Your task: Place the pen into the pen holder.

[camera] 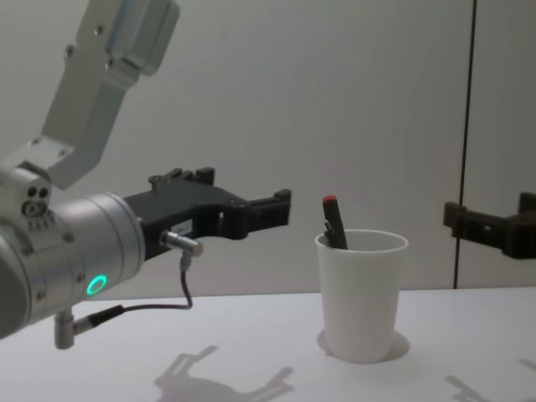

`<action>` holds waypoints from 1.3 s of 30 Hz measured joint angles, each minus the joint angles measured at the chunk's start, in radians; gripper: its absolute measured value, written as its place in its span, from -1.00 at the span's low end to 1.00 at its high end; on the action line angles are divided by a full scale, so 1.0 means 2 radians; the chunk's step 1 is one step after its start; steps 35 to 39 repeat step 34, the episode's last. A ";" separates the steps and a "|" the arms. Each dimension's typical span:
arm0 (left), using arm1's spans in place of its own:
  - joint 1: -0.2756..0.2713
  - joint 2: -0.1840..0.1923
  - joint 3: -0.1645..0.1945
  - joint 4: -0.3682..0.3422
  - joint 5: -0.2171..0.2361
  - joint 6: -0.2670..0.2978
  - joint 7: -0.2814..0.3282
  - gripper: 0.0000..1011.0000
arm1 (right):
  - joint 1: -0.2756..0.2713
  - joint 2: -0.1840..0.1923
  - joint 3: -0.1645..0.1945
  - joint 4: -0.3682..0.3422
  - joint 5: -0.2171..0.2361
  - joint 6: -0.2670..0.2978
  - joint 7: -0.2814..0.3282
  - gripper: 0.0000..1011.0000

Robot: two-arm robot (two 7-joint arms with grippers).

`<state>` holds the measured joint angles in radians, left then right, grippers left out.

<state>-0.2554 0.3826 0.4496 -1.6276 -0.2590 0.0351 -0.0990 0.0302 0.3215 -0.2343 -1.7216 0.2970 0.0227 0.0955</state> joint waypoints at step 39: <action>0.009 0.000 0.002 0.001 0.030 -0.011 0.044 0.98 | -0.022 0.008 0.004 -0.023 -0.005 0.006 -0.014 0.98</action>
